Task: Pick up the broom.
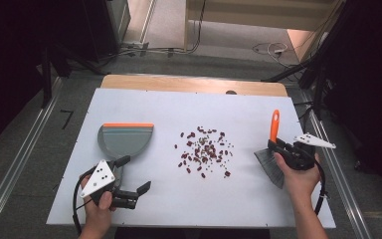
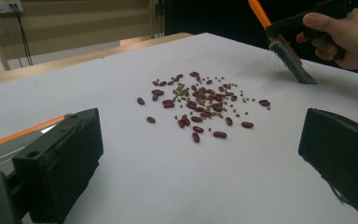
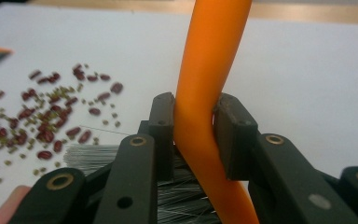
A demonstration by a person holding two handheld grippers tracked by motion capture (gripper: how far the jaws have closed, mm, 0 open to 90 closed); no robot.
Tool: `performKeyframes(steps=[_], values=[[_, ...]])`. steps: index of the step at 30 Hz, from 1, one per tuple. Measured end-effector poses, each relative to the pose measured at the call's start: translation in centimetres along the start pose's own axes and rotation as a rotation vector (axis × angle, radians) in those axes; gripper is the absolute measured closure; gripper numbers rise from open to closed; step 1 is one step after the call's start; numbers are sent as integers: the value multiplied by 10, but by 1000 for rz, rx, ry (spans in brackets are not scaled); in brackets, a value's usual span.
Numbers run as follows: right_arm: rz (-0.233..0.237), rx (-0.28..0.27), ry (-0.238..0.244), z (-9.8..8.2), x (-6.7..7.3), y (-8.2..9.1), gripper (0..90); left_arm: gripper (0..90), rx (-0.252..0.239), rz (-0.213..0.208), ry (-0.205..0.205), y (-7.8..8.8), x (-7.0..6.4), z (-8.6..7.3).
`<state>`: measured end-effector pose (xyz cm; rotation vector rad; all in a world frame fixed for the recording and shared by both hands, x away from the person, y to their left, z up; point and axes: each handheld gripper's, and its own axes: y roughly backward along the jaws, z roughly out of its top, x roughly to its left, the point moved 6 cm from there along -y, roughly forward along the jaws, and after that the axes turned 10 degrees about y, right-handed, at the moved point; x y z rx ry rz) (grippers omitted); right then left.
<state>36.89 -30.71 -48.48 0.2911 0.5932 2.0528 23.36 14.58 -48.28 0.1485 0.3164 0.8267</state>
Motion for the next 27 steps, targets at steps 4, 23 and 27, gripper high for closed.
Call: performKeyframes(steps=[4, 23, 27], values=[[5, -102, -8, 3, 0, 13, 687, 6, 1, -6, -10, -3, -4, 1], [43, -326, 25, 48, 39, 44, 689, 6, -20, -33, -62, -16, -30, 23], [72, -353, 28, 59, 54, 44, 689, 6, -8, -44, -63, -24, -34, 28]])
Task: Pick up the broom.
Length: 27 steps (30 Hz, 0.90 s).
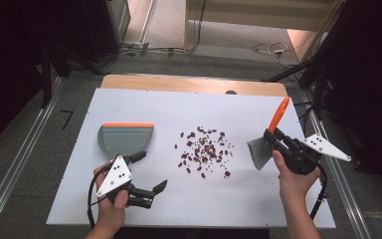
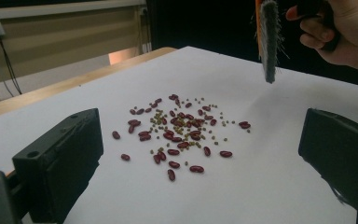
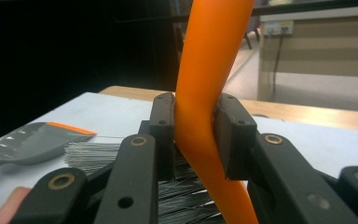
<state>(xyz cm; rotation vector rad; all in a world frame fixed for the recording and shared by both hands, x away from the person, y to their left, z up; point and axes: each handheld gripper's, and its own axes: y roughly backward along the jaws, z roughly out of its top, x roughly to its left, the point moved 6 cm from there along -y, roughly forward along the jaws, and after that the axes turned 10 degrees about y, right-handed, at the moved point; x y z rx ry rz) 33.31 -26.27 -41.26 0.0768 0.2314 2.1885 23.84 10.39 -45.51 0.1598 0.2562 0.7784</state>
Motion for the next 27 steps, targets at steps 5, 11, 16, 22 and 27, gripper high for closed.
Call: performKeyframes(steps=[5, 11, 16, 22, 27], values=[[47, -12, 32, 11, 23, -10, 689, 7, 3, -3, 17, -14, 1, 5], [86, -19, 49, 17, 45, -23, 689, 9, 9, -8, 26, -35, 3, 8], [115, -30, 61, 20, 62, -30, 689, 35, 21, -9, 68, -54, 1, 5], [150, -43, 69, 18, 84, -34, 688, 70, 32, -46, 107, -64, -14, 2], [181, -29, 81, 12, 104, -40, 688, 103, 45, -91, 127, -69, -28, 0]])
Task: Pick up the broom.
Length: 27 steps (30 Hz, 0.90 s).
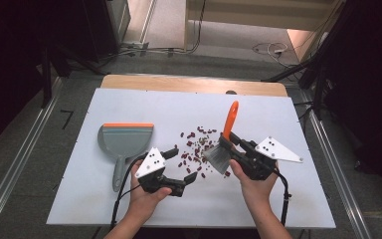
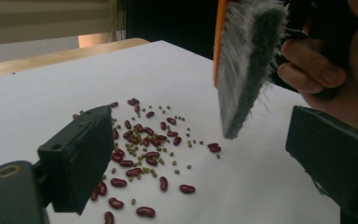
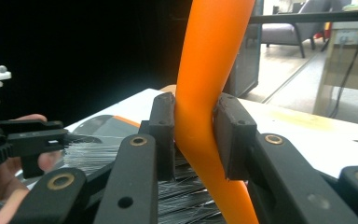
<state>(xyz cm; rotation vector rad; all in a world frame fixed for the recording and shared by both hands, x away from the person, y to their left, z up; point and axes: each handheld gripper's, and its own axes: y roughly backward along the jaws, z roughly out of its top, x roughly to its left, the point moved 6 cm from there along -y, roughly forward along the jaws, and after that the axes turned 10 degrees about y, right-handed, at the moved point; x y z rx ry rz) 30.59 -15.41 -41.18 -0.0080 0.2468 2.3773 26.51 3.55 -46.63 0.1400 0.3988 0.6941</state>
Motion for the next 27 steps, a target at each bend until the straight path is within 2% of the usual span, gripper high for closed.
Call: performKeyframes(steps=[7, 11, 20, 23, 27], values=[[31, -2, 8, 0, 24, -9, 688, 161, 18, -34, 10, -6, -15, -3], [53, -7, 14, 1, 37, -13, 688, 234, 29, -29, 22, -8, -21, -2], [74, -17, 17, 3, 61, -17, 688, 532, 39, 2, 43, -10, -24, -3], [82, -25, 16, 4, 66, -18, 688, 633, 45, 23, 46, -10, -22, -4], [74, -30, 25, 5, 69, -18, 688, 790, 42, 23, 50, -9, -22, -4]])
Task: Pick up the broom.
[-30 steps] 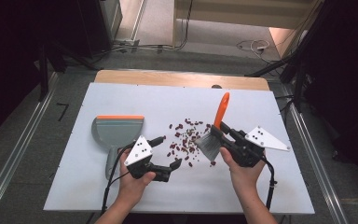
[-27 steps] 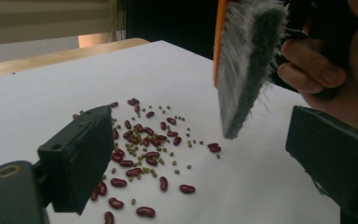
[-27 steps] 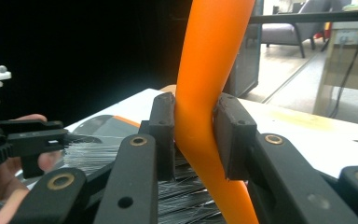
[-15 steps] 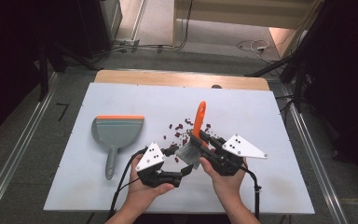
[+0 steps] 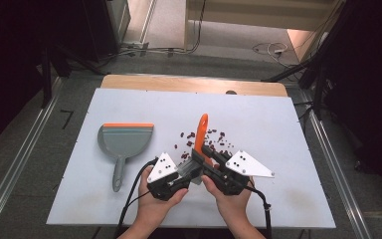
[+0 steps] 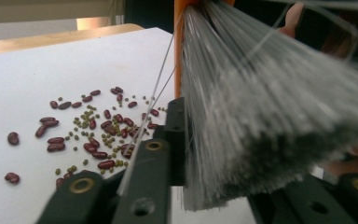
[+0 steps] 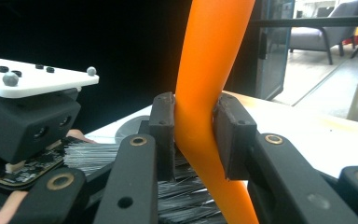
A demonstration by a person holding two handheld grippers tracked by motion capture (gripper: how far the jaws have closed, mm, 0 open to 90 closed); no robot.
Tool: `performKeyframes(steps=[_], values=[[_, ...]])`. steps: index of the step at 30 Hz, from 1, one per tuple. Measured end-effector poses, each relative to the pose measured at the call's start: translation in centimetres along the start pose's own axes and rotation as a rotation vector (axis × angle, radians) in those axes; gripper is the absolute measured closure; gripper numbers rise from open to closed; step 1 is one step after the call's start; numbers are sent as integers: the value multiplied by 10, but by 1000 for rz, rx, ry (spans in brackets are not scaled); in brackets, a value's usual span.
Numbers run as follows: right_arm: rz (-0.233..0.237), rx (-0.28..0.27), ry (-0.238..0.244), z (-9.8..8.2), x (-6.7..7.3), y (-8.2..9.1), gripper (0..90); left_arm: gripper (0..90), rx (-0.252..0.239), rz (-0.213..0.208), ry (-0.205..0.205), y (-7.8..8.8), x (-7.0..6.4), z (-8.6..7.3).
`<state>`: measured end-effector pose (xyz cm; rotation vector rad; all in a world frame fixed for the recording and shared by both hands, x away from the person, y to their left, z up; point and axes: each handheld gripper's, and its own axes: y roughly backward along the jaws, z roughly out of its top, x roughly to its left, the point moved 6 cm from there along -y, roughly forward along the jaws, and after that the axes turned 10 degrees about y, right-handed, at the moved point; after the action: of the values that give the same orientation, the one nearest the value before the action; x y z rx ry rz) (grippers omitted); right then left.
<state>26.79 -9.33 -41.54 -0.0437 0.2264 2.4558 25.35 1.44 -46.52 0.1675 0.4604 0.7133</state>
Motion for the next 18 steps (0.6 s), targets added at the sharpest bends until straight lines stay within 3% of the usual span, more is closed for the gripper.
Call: performKeyframes(steps=[4, 6, 9, 11, 14, 17, 18], values=[[5, 2, -8, 0, 0, 0, 685, 841, 4, 16, -8, 1, 1, 0], [36, 18, -8, -1, -2, -3, 672, 851, 16, -1, -13, 3, 3, 0], [85, -2, -18, 0, -7, -1, 515, 858, 21, -19, -6, 5, 6, 1], [130, -13, -31, 2, -13, 2, 457, 860, 29, -29, -7, 9, 12, 2], [190, -7, -28, 2, -24, 7, 456, 861, 36, -57, -20, 15, 18, 4], [257, 20, -43, -2, -34, 11, 463, 860, 49, -129, -32, 21, 20, 5], [280, 30, -47, -3, -37, 11, 465, 860, 49, -129, -32, 21, 20, 5]])
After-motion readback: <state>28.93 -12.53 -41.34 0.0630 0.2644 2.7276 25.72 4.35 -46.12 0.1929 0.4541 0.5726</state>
